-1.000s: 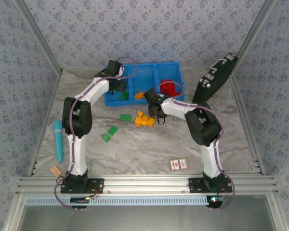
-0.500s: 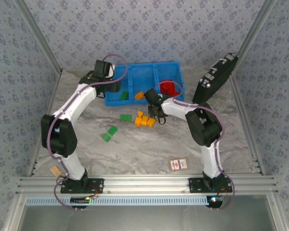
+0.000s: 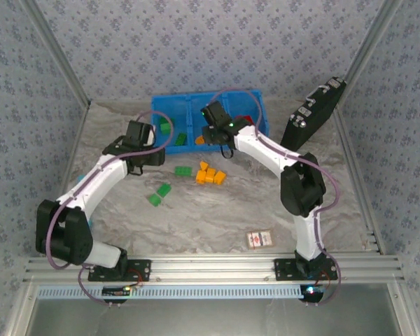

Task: Sort the legos into containers by color
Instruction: Place the lego in the container.

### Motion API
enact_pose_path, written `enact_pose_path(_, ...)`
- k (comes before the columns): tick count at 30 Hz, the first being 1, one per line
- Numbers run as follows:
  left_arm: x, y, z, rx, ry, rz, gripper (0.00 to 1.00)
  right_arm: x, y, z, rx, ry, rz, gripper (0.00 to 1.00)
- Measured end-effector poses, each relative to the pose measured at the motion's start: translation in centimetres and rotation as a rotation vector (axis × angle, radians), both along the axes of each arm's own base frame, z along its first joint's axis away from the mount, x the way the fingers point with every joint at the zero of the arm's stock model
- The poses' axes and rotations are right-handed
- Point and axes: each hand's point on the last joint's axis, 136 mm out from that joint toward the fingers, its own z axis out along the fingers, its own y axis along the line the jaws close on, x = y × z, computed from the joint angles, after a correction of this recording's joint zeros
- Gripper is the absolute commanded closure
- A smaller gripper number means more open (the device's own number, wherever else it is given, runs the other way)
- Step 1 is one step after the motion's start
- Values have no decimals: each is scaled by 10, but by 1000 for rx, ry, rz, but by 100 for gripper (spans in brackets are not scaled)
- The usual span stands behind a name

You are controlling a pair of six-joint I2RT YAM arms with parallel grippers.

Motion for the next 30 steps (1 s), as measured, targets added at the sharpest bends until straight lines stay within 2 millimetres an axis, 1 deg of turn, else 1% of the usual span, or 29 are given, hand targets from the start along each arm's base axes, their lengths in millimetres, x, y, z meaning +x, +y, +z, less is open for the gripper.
enact_pose_path(2,-9,-3,-10,0,13,-3,35,12,5,10,18,-22,9,77)
enact_pose_path(3,-13,-5,-15,2,20,-9,34,18,6,11,25,-29,9,77)
enact_pose_path(5,-19,-14,-23,9,31,-30,35,35,7,8,31,-34,5,76)
enact_pose_path(7,-24,-22,-28,26,33,-53,34,48,6,-3,25,-24,0,76)
enact_pose_path(9,-26,-30,-31,62,25,-72,34,58,3,-20,12,-3,-7,76)
enact_pose_path(11,-25,-40,-37,105,15,-90,33,65,-1,-39,1,28,-12,76)
enact_pose_path(13,-25,-49,-47,132,23,-108,33,70,-6,-54,-8,53,-18,74)
enact_pose_path(16,-24,-53,-67,160,64,-117,31,76,-7,-65,-5,83,-10,68)
enact_pose_path(18,-22,-54,-77,174,89,-119,30,78,-6,-67,3,87,-2,65)
enact_pose_path(20,-17,-58,-83,176,105,-122,30,78,-6,-67,5,91,10,64)
enact_pose_path(24,-4,-69,-81,149,89,-115,29,77,-5,-70,7,96,34,59)
enact_pose_path(27,3,-76,-77,121,78,-112,29,73,-4,-77,1,112,55,56)
enact_pose_path(30,8,-82,-78,107,76,-114,29,70,-4,-83,-6,125,68,53)
